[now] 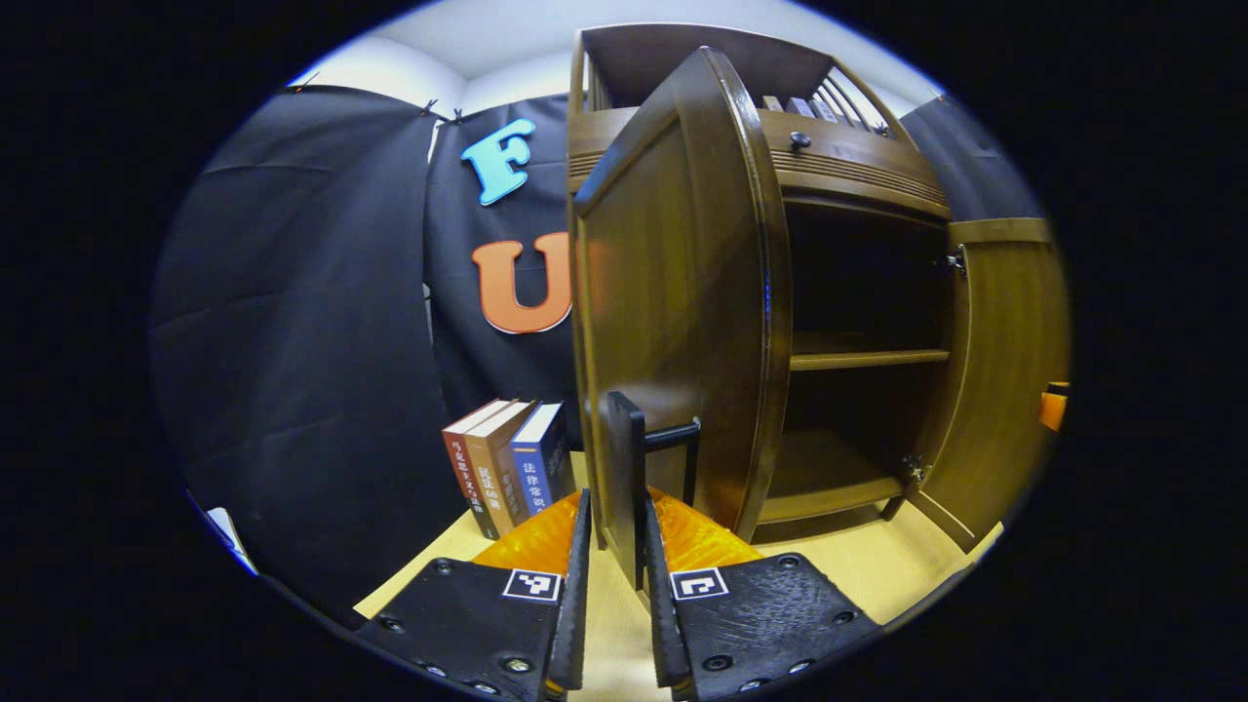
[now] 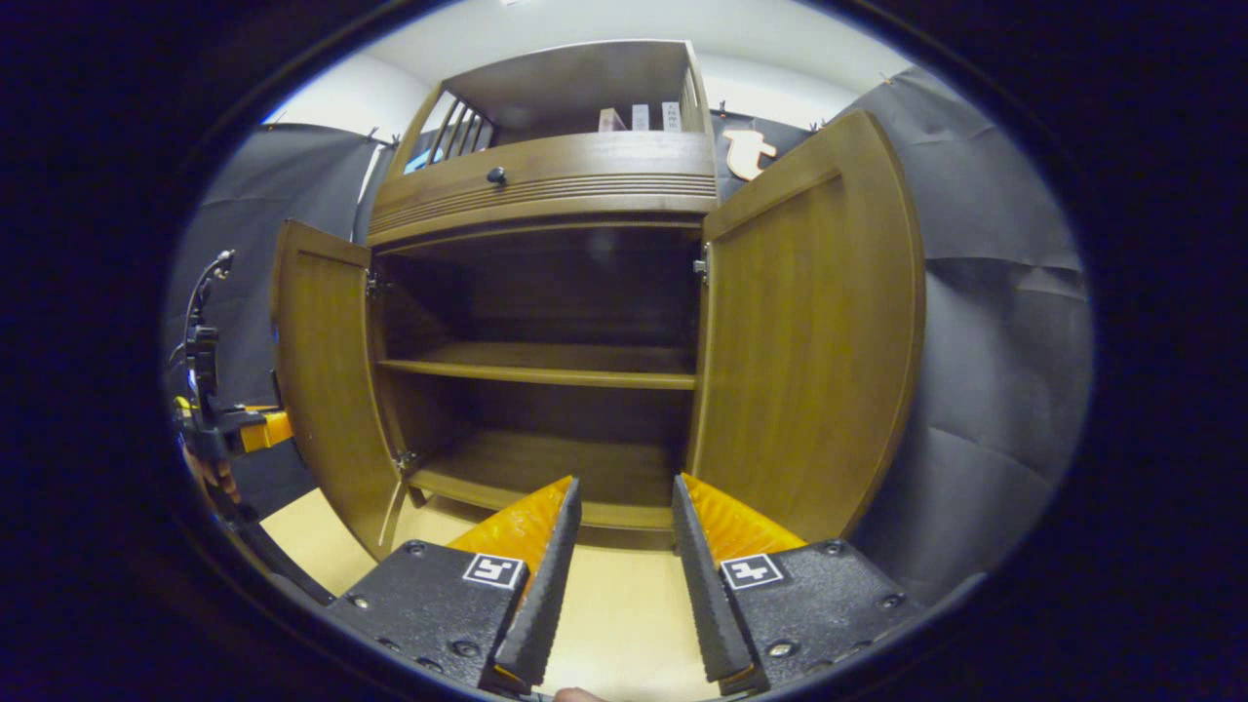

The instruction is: Open the right door of the double-door shoe cabinet with the right hand, and open the left door with the left hand.

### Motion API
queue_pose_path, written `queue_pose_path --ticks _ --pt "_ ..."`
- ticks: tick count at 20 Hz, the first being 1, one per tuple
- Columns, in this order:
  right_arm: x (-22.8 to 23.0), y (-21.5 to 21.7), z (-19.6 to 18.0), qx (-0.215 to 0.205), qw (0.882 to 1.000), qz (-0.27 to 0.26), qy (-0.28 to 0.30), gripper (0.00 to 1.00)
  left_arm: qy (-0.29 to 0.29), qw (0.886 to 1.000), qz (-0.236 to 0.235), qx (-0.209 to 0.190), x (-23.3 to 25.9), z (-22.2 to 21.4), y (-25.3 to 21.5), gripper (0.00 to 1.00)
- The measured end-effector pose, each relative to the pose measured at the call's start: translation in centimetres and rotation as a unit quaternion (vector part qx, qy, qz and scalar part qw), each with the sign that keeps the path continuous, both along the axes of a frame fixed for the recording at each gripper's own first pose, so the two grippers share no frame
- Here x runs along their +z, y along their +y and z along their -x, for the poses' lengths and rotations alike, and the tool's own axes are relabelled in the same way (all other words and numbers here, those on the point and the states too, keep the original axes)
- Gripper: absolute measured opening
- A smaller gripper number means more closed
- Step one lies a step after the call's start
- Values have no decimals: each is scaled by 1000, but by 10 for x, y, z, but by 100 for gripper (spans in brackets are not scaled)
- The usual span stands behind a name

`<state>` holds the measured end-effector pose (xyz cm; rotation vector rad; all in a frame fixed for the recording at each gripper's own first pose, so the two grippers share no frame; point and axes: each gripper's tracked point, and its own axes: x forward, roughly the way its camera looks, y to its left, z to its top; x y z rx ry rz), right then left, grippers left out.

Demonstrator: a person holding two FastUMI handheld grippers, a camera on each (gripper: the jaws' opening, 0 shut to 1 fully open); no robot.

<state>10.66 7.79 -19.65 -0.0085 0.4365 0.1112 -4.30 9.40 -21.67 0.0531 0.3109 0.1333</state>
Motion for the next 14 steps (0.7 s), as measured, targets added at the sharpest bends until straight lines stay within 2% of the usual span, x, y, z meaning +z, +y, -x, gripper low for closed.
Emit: queue_pose_path --ticks 1,2,5,6,7,10,14 --pt "-1 3 -1 3 1000 1 2 58 -3 1000 0 8 1 2 7 27" --pt "-1 6 -3 5 1000 3 2 63 -6 1000 -2 17 2 4 17 27" --pt "-1 13 -8 9 1000 7 3 60 -10 999 8 29 4 12 40 24" --pt "-3 15 -9 10 1000 8 4 60 -10 999 18 29 3 12 42 7" --pt "-3 18 -11 10 1000 8 5 60 -9 999 20 27 3 13 46 22" --pt "-5 25 -10 14 1000 9 7 65 -10 1000 14 21 3 15 52 23" --pt "-7 35 -14 21 1000 14 8 65 -11 999 14 26 3 21 64 23"
